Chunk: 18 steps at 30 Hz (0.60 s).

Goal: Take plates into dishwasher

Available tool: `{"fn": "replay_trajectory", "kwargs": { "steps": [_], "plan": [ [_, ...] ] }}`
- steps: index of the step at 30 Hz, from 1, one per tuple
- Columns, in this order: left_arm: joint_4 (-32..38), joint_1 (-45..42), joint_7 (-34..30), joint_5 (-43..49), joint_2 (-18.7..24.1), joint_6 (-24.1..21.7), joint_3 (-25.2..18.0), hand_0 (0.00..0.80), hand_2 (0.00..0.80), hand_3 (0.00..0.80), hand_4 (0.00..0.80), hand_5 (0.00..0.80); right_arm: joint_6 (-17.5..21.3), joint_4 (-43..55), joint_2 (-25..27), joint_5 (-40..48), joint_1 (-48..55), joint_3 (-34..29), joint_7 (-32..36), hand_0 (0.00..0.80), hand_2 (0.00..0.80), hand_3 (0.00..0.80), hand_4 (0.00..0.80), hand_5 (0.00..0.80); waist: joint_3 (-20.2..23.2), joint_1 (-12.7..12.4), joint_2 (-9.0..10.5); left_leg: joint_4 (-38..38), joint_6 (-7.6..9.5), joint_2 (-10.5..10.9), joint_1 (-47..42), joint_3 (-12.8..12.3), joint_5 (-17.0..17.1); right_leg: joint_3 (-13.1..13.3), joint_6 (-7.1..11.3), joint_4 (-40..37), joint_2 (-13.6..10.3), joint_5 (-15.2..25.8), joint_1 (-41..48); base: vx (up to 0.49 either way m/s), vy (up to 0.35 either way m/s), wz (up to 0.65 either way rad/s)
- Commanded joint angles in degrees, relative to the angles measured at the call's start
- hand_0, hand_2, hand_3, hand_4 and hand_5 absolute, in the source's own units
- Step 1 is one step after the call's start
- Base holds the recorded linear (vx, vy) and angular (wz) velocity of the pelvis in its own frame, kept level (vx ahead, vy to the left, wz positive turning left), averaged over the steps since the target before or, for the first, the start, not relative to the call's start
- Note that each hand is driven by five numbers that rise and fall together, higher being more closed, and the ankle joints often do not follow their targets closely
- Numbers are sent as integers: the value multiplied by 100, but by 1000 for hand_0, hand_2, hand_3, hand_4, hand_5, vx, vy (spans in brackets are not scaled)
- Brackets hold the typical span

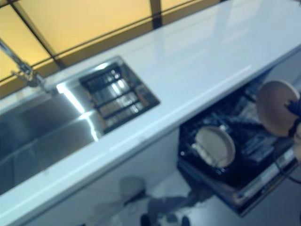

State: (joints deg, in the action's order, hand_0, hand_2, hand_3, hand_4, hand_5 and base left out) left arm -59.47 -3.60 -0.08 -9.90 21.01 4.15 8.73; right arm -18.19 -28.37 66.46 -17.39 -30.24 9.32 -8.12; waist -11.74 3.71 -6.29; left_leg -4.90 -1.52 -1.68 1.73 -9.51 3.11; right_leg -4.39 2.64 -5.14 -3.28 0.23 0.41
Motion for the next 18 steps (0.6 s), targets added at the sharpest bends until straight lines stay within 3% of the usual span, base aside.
{"fn": "replay_trajectory", "kwargs": {
  "steps": [1,18],
  "plan": [
    [-173,205,-32,-123,80,-70,247,0,0,0,0,0,80,123,121,-368,-845,320,-201,800,800,800,800,800,26,-138,135,-10,240,282,-284,31,-752,-285,125,14,94,-134,-128,0,0,0],
    [-109,187,21,-240,-23,-175,335,0,0,0,0,0,184,-246,-47,-497,-1300,863,-160,800,800,800,800,800,-111,-197,-120,-10,199,326,-109,41,-675,-367,128,14,42,-107,-282,-6,2,0]
  ]
}}
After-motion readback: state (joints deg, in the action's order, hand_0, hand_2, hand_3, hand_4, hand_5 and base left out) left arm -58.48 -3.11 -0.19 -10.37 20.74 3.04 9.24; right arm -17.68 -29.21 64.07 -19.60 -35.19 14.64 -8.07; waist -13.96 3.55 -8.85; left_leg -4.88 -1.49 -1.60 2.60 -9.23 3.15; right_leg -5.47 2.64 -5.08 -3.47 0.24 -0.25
